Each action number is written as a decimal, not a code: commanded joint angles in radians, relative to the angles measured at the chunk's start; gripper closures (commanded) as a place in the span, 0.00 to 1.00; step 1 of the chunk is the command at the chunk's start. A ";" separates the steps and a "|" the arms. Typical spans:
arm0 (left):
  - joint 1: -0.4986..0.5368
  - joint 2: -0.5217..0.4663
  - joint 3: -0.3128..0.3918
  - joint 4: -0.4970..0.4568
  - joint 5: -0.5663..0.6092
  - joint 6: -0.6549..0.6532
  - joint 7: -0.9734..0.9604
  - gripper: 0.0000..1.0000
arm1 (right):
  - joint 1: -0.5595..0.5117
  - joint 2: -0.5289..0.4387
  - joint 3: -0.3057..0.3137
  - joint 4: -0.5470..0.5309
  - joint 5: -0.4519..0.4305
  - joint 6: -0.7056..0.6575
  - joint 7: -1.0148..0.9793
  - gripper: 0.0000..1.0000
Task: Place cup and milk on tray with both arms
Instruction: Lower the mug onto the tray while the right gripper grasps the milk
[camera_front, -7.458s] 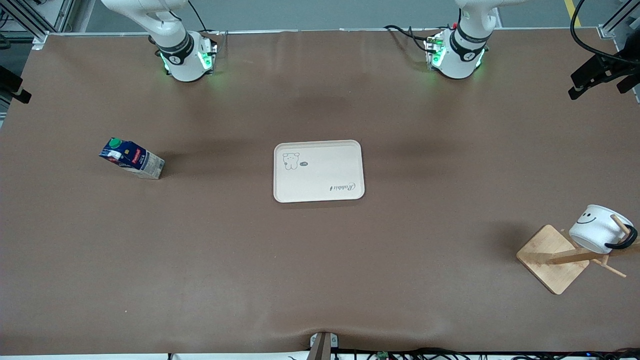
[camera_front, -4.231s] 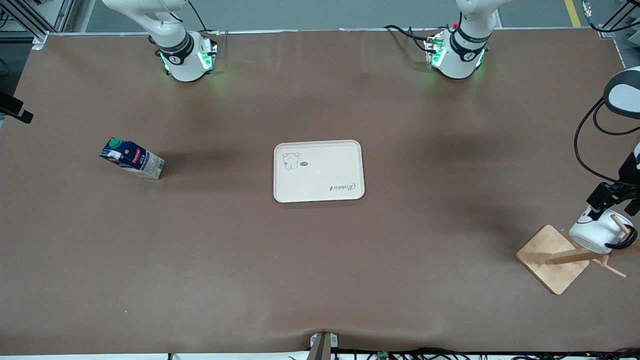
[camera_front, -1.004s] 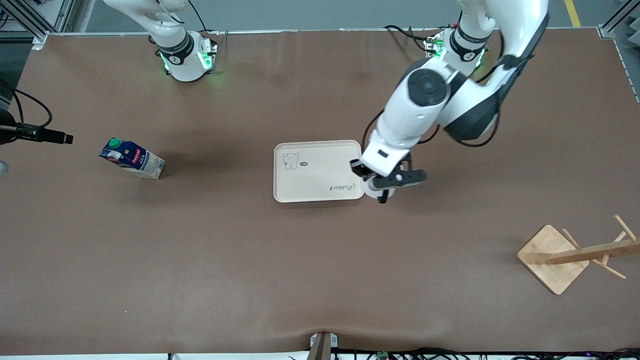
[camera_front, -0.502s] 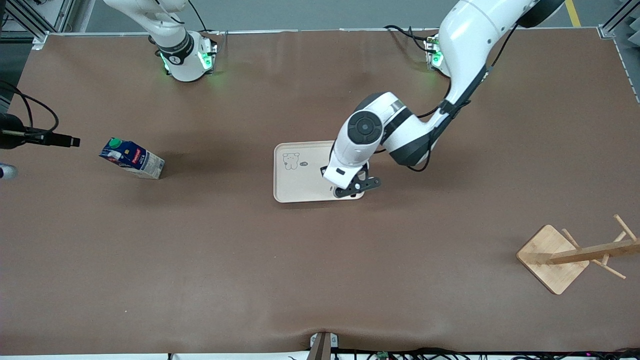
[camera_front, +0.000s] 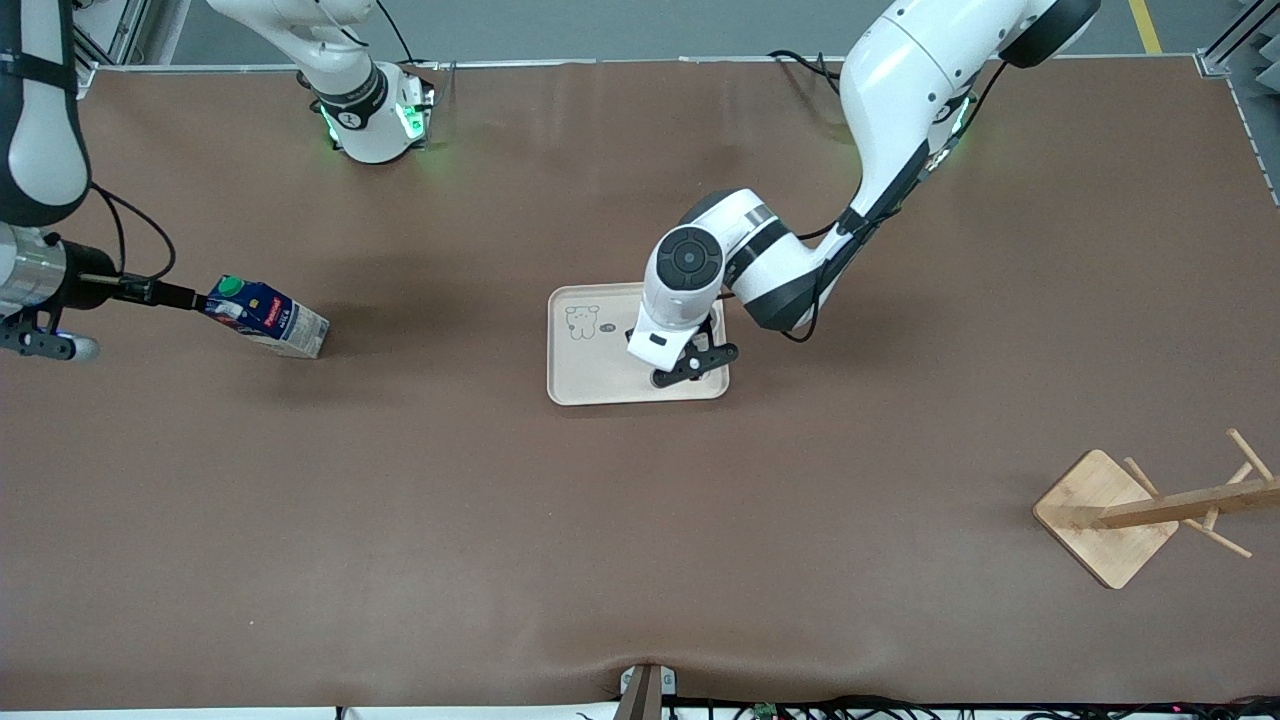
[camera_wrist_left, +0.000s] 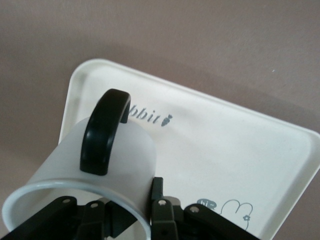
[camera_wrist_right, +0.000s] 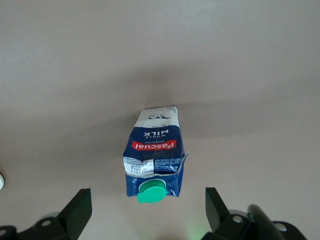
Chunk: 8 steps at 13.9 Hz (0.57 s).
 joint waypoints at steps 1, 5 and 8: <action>-0.003 0.032 0.008 0.030 -0.082 -0.041 -0.004 1.00 | -0.001 -0.088 0.005 -0.133 0.011 0.101 0.001 0.00; -0.003 0.036 0.008 0.023 -0.107 -0.082 -0.002 1.00 | 0.015 -0.165 0.007 -0.306 0.012 0.274 0.003 0.00; -0.003 0.039 0.008 0.028 -0.139 -0.092 0.001 1.00 | 0.012 -0.171 0.007 -0.345 0.014 0.337 0.004 0.00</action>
